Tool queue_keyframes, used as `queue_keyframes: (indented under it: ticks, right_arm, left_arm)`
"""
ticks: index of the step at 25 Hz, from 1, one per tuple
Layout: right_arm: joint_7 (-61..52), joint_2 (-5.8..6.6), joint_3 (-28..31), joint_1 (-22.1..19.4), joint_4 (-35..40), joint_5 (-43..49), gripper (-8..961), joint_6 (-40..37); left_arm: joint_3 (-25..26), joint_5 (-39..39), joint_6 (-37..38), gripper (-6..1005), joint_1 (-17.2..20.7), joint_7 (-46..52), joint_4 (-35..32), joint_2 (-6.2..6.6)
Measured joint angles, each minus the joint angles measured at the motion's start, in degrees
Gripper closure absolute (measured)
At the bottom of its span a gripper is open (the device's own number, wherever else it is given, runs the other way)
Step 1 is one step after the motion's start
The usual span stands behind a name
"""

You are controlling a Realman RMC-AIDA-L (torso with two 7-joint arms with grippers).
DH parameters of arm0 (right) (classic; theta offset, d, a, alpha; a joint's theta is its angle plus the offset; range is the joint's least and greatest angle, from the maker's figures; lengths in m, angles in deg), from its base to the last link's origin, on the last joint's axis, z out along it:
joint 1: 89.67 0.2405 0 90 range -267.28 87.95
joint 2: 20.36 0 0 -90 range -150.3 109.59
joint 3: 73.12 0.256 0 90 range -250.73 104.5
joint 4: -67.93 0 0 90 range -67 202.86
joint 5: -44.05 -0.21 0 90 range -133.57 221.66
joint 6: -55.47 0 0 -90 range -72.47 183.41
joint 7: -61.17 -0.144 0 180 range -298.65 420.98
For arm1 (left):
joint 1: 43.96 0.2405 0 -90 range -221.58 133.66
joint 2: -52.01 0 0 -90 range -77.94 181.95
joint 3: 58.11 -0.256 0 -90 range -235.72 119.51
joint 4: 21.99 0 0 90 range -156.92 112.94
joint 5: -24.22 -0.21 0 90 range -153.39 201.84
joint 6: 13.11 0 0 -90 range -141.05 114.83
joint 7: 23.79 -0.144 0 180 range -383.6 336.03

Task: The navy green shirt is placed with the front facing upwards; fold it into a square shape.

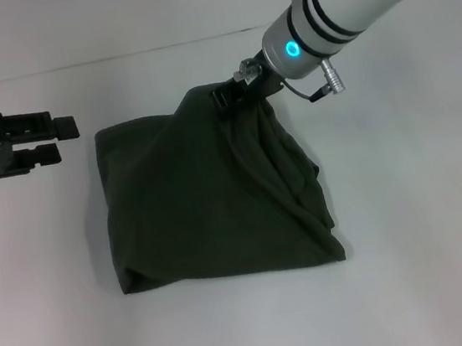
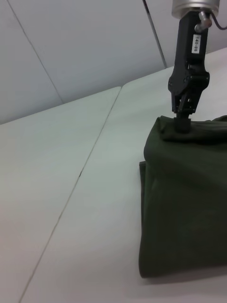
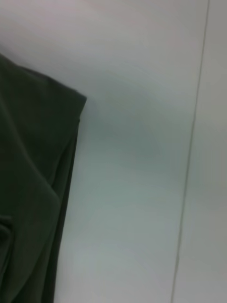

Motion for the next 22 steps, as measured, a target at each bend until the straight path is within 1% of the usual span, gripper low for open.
queue_keyframes:
  ticks: [6,11,17,20,22]
  right_arm:
    - [-0.4,0.18,1.2,-2.1,6.6,0.4,948,-5.5]
    - [-2.3,0.19,2.0,-3.9,10.9,4.4,949,-10.5]
    - [-2.7,0.2,3.9,-6.5,13.4,7.1,949,-12.7]
    - [-2.8,0.2,5.0,-8.2,16.0,7.9,949,-13.5]
    - [-2.8,0.2,5.3,-8.4,16.5,8.2,948,-13.7]
  left_arm:
    - [0.0,0.1,-0.1,371,0.2,0.0,0.0,0.18]
    - [0.1,0.1,-0.1,371,0.3,0.0,0.0,0.32]
    - [0.1,0.1,-0.2,372,0.2,0.0,0.0,0.3]
    - [0.1,0.1,-0.1,372,0.0,0.0,0.0,0.2]
    - [0.1,0.1,-0.1,372,-0.1,0.0,0.0,0.18]
